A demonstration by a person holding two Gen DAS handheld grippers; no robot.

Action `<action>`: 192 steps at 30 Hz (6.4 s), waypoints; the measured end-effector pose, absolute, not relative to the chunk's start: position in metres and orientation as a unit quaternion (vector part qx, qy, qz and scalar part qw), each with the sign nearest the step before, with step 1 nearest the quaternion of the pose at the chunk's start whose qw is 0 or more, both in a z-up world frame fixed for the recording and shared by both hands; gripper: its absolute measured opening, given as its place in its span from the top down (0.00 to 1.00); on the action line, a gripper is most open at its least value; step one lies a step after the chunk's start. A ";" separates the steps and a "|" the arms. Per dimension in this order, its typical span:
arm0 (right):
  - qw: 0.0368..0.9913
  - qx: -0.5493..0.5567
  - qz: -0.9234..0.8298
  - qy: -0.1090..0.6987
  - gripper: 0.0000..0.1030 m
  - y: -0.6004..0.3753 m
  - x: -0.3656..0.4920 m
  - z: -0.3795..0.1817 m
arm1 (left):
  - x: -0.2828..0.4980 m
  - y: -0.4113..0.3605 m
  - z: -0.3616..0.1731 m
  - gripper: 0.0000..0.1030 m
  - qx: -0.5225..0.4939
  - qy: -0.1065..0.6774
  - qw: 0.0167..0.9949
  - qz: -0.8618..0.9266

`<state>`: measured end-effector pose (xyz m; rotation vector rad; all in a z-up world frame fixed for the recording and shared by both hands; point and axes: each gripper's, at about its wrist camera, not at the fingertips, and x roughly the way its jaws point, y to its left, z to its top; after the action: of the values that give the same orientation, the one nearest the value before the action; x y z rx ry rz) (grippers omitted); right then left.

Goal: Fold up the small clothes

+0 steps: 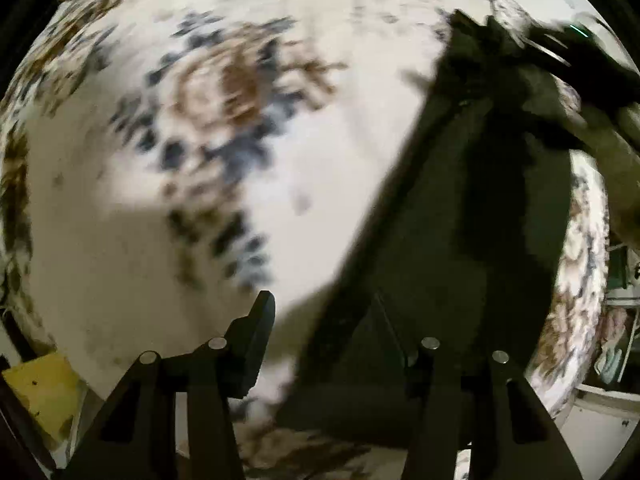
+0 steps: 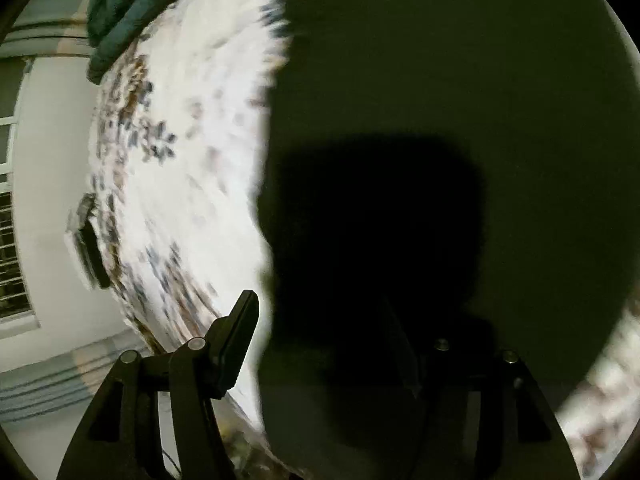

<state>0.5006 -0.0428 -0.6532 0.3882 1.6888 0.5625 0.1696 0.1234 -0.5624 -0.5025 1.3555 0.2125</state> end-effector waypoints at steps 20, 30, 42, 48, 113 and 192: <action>0.684 0.387 0.086 0.612 0.36 -0.279 0.626 -0.649 | 0.554 0.067 -0.558 0.44 -0.224 0.559 0.790 -0.113; 0.696 0.349 0.099 0.620 0.85 -0.253 0.664 -0.658 | 0.559 0.103 -0.551 0.92 -0.222 0.549 0.798 -0.106; 0.687 0.288 0.086 0.661 0.60 -0.244 0.675 -0.657 | 0.560 0.109 -0.564 0.72 -0.255 0.581 0.762 -0.133; 0.668 0.309 0.121 0.666 0.39 -0.262 0.592 -0.629 | 0.479 0.119 -0.520 0.51 -0.274 0.552 0.773 -0.150; 0.714 0.410 0.164 0.543 0.94 -0.253 0.521 -0.531 | 0.453 0.092 -0.443 0.92 -0.279 0.476 0.824 -0.130; 0.584 0.366 0.252 0.680 0.16 -0.259 0.695 -0.706 | 0.375 0.065 -0.615 0.32 -0.542 0.486 0.683 -0.059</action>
<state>0.6948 -0.2589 -0.7059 0.8532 1.5862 0.5883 0.3747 0.0652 -0.6146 -1.2145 1.0903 -0.1316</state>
